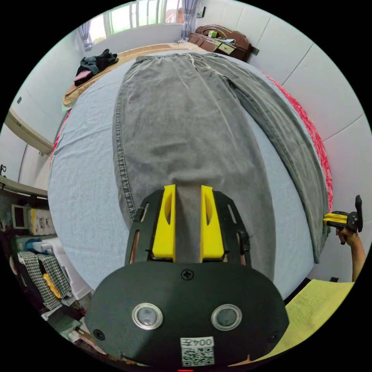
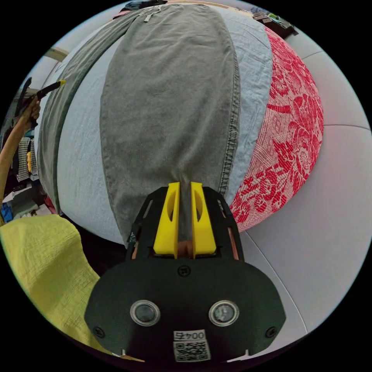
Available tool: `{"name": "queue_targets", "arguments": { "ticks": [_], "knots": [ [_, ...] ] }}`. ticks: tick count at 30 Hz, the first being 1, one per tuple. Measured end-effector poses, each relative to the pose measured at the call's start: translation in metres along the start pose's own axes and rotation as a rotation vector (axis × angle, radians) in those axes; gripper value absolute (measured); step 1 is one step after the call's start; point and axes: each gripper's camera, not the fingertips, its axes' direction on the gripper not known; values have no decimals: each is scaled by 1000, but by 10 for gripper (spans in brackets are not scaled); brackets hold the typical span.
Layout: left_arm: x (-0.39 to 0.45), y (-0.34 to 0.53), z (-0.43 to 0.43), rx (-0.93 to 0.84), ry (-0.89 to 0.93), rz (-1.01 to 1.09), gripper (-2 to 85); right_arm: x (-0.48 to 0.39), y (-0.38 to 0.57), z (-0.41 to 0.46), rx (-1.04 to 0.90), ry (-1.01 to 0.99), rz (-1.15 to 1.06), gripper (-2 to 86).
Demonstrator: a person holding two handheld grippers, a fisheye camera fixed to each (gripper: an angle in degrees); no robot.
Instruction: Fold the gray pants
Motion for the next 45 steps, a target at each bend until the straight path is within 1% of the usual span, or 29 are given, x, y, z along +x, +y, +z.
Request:
{"name": "queue_targets", "arguments": {
  "ticks": [4,7,9,10,12,13,15,16,18,19,21,22,24,27,30,32,36,42,45],
  "knots": [
    [-29,37,-35,9,75,-14,125,9,2,4,15,-4,6,57],
    [-68,107,-84,90,147,-68,125,21,12,7,64,-43,39,52],
    [-104,188,-117,122,174,-114,125,34,18,8,99,-97,82,46],
    [-112,208,-123,119,182,-129,125,41,20,10,113,-131,108,43],
    [-151,304,-149,123,233,-232,124,50,21,12,118,-166,124,40],
    [-161,330,-155,129,250,-269,124,54,20,13,114,-180,122,38],
    [-196,438,-174,178,360,-431,124,58,17,14,101,-191,109,37],
    [-204,466,-177,195,399,-476,124,58,14,14,92,-192,94,36],
    [-228,578,-173,269,568,-665,123,57,11,15,82,-183,62,34],
    [-230,604,-169,280,600,-706,123,56,8,15,74,-172,34,34],
    [-223,694,-151,297,669,-822,119,52,3,15,54,-154,-13,34],
    [-219,714,-146,304,681,-847,117,49,-2,15,37,-143,-45,35],
    [-198,778,-124,371,761,-938,110,46,-9,15,9,-132,-86,36],
    [-176,833,-100,504,849,-1041,103,43,-19,15,-32,-131,-132,38],
    [-165,863,-83,574,878,-1097,101,36,-26,14,-57,-117,-187,38],
    [-162,876,-77,618,904,-1124,101,30,-29,13,-67,-101,-228,38],
    [-167,893,-86,765,983,-1137,96,24,-31,10,-67,-100,-261,39],
    [-180,902,-124,811,996,-1073,86,25,-28,3,-42,-147,-257,35],
    [-187,904,-130,775,965,-1094,83,24,-26,-2,-27,-170,-245,34]
  ]
}}
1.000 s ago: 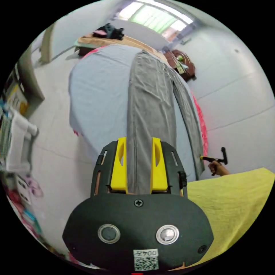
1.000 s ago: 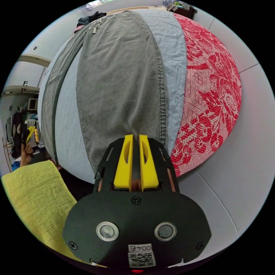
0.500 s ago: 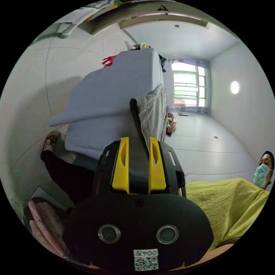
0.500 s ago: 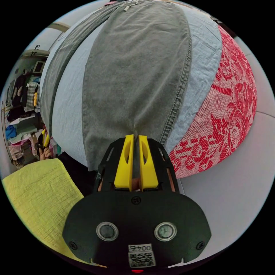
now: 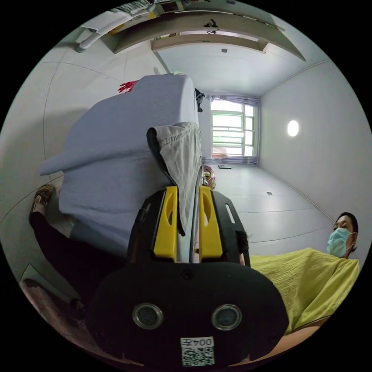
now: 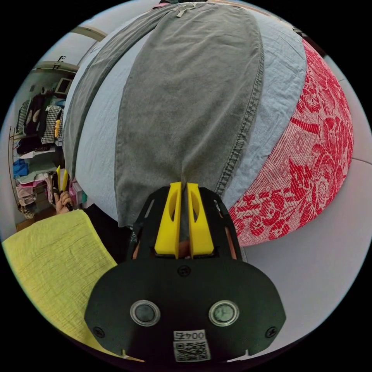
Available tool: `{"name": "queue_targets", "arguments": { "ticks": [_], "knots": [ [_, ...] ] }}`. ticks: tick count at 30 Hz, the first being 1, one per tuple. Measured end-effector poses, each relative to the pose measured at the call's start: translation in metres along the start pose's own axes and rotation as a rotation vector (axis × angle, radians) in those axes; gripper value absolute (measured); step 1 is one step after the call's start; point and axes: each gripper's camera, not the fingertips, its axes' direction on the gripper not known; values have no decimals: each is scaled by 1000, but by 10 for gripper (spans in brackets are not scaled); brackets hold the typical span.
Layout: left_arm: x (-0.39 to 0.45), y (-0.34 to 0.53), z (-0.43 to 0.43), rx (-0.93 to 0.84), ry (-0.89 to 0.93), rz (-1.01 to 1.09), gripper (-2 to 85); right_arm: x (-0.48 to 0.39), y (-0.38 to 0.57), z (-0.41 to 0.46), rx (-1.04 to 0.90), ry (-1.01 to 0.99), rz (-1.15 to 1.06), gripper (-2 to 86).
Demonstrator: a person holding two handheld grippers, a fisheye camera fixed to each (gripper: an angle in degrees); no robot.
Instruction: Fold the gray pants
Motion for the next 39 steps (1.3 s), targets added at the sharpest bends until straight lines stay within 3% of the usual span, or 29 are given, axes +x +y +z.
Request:
{"name": "queue_targets", "arguments": {
  "ticks": [4,9,11,13,14,16,25,29,33,36,39],
  "knots": [
    [16,-16,10,-21,-90,-8,68,-8,4,-7,22,-9,12,34],
    [103,-26,18,-35,-371,98,24,-26,5,-17,22,25,3,34],
    [101,-24,23,-57,-437,95,20,-35,4,-23,18,38,3,32],
    [77,-23,22,-57,-424,-10,18,-40,4,-28,7,39,0,32],
    [85,-22,22,-12,-392,-3,18,-43,4,-31,2,36,0,32],
    [104,-26,39,-69,-496,98,19,-47,4,-36,-2,31,9,32],
    [61,-15,58,-116,-447,17,72,-76,19,-68,2,32,32,33],
    [85,-49,49,-46,-484,94,111,-100,37,-88,5,29,-58,34],
    [118,-109,103,-167,-613,285,135,-152,51,-139,169,-111,-160,77],
    [118,-137,159,-293,-713,379,150,-239,43,-157,233,-82,-372,96],
    [100,-149,199,-359,-695,374,163,-334,27,-157,271,-53,-577,97]
  ]
}}
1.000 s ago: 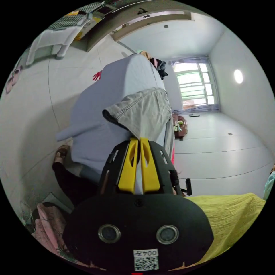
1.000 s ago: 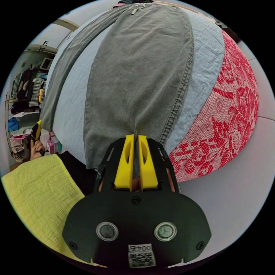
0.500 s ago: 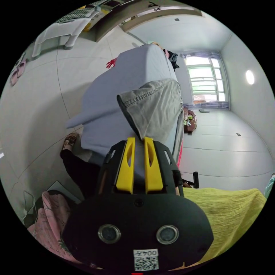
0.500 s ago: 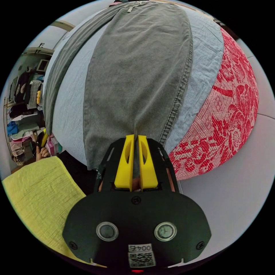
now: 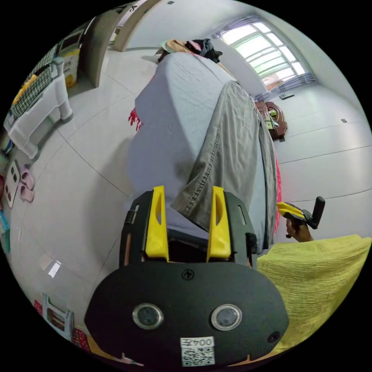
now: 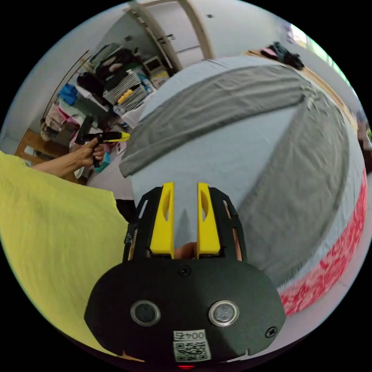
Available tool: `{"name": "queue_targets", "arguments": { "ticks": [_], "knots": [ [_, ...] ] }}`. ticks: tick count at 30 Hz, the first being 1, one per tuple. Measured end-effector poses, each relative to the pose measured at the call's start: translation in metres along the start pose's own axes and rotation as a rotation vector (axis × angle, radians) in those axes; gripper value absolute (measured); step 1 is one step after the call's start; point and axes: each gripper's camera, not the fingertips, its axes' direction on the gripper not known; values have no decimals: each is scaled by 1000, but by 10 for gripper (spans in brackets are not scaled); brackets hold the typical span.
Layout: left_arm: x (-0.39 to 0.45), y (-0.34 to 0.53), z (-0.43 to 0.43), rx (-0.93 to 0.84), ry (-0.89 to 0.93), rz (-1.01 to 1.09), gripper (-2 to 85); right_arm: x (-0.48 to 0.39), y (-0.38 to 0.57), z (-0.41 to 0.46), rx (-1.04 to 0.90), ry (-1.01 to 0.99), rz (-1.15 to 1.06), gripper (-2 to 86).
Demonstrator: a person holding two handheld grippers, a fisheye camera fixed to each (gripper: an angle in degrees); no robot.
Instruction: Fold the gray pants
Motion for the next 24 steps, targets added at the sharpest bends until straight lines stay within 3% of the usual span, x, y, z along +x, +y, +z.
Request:
{"name": "queue_targets", "arguments": {
  "ticks": [4,10,11,19,24],
  "knots": [
    [6,-17,43,-40,39,15,163,-74,-77,25,1,-45,-152,102],
    [20,-38,84,-55,117,42,69,-134,-123,56,-141,7,-306,97],
    [22,-40,85,-40,116,41,56,-131,-114,63,-194,9,-292,93],
    [-6,-41,107,3,91,-95,48,-77,-54,-27,-80,-101,-114,99],
    [53,-79,115,19,62,27,61,17,63,-145,119,-106,247,96]
  ]
}}
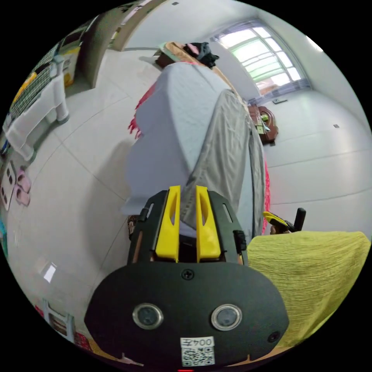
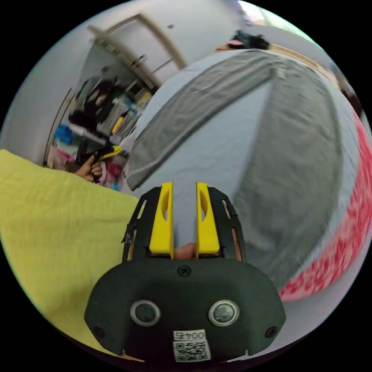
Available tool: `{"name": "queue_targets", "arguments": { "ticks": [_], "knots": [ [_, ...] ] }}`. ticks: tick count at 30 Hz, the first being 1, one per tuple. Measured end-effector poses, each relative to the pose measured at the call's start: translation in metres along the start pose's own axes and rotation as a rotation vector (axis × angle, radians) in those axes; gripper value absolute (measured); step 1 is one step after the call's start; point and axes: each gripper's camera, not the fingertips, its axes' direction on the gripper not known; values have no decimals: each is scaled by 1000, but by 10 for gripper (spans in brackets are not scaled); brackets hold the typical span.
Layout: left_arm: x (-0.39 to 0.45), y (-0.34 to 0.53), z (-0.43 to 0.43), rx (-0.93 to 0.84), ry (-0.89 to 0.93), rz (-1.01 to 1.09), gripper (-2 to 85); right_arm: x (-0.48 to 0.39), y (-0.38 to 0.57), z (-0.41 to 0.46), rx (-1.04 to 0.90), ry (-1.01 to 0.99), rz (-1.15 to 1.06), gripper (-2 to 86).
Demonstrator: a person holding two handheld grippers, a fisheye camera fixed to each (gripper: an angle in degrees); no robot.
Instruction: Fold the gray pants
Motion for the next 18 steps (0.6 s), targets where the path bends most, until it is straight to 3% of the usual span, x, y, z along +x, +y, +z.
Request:
{"name": "queue_targets", "arguments": {
  "ticks": [4,8,12,18],
  "knots": [
    [98,-42,66,-84,90,203,57,103,126,-106,144,100,372,88],
    [262,-51,212,-336,166,553,63,154,233,-154,159,207,589,96],
    [416,0,353,-539,189,902,69,166,278,-165,188,195,672,108],
    [522,96,501,-719,81,1235,68,173,283,-166,210,140,690,111]
  ]
}}
